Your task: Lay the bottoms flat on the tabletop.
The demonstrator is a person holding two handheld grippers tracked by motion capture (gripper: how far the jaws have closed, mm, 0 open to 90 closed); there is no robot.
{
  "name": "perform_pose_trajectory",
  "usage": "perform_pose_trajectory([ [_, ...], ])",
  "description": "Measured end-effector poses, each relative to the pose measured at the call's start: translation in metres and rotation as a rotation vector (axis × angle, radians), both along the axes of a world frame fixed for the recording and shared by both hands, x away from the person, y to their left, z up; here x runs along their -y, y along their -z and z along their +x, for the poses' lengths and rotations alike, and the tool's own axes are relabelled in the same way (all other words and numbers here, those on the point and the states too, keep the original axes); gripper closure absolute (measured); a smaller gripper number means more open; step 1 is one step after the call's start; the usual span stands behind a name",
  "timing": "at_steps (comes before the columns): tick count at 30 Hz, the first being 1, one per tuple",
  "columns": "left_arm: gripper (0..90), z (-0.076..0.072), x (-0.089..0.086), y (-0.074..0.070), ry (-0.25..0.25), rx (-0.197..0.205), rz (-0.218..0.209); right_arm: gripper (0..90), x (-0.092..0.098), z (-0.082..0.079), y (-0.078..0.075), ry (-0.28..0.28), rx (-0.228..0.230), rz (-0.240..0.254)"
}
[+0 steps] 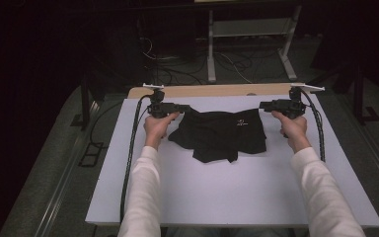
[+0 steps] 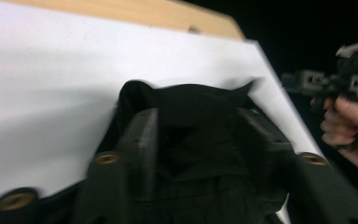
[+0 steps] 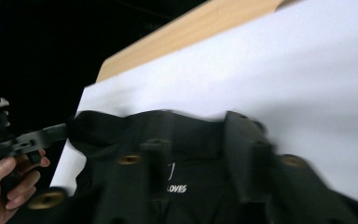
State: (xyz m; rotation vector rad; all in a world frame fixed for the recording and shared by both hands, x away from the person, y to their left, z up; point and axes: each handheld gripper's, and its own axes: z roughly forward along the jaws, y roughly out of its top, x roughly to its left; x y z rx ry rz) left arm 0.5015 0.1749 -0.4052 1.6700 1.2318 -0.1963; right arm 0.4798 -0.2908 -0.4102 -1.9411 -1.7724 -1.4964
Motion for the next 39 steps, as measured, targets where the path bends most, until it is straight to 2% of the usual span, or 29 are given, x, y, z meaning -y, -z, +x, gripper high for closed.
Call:
perform_pose_trajectory([
  [2,34.0,-0.005,0.002,0.001,-0.024,0.029,0.041,45.8,0.004,-0.005,-0.003,-0.007,0.023,-0.036],
  [4,26.8,-0.010,0.004,0.002,-0.034,0.048,0.073,40.3,0.007,-0.009,-0.003,-0.021,0.043,-0.043],
  [8,14.0,-0.012,0.007,0.002,-0.026,0.060,0.148,25.7,0.012,-0.014,0.002,-0.070,0.059,-0.069],
  [11,13.8,-0.012,0.008,0.007,-0.008,0.077,0.183,17.6,0.012,-0.016,0.008,-0.086,0.066,-0.107],
  [14,14.0,-0.012,0.008,0.015,0.013,0.086,0.201,14.8,0.013,-0.016,0.014,-0.098,0.065,-0.111],
  [18,19.7,-0.012,0.006,0.025,0.036,0.107,0.196,14.3,0.014,-0.016,0.020,-0.105,0.053,-0.121],
  [20,25.9,-0.012,0.006,0.028,0.048,0.113,0.210,14.4,0.014,-0.017,0.022,-0.103,0.050,-0.118],
  [22,30.0,-0.012,0.008,0.031,0.065,0.104,0.232,14.6,0.015,-0.017,0.025,-0.102,0.045,-0.110],
  [24,35.3,-0.011,0.011,0.035,0.066,0.095,0.288,15.0,0.015,-0.018,0.029,-0.100,0.038,-0.114],
  [25,36.9,-0.011,0.011,0.038,0.069,0.087,0.293,15.2,0.014,-0.018,0.031,-0.104,0.030,-0.118],
  [28,53.6,-0.010,0.014,0.043,0.082,0.074,0.325,17.7,0.008,-0.016,0.037,-0.118,0.016,-0.128],
  [30,69.9,-0.010,0.015,0.043,0.107,0.064,0.310,20.3,0.002,-0.014,0.040,-0.127,0.020,-0.131],
  [32,82.1,-0.011,0.012,0.042,0.116,0.054,0.268,25.4,-0.004,-0.013,0.042,-0.125,0.028,-0.132],
  [33,84.5,-0.012,0.010,0.041,0.115,0.054,0.250,26.9,-0.006,-0.012,0.043,-0.124,0.034,-0.132],
  [35,86.2,-0.015,0.009,0.038,0.108,0.065,0.258,27.6,-0.008,-0.011,0.044,-0.125,0.033,-0.127],
  [36,86.7,-0.019,0.003,0.035,0.120,0.060,0.246,30.5,-0.011,-0.010,0.048,-0.139,0.025,-0.156],
  [37,86.8,-0.021,0.001,0.034,0.125,0.052,0.252,32.4,-0.012,-0.010,0.049,-0.147,0.022,-0.170],
  [39,87.0,-0.028,-0.004,0.034,0.126,0.042,0.245,36.8,-0.013,-0.010,0.051,-0.161,0.034,-0.169],
])
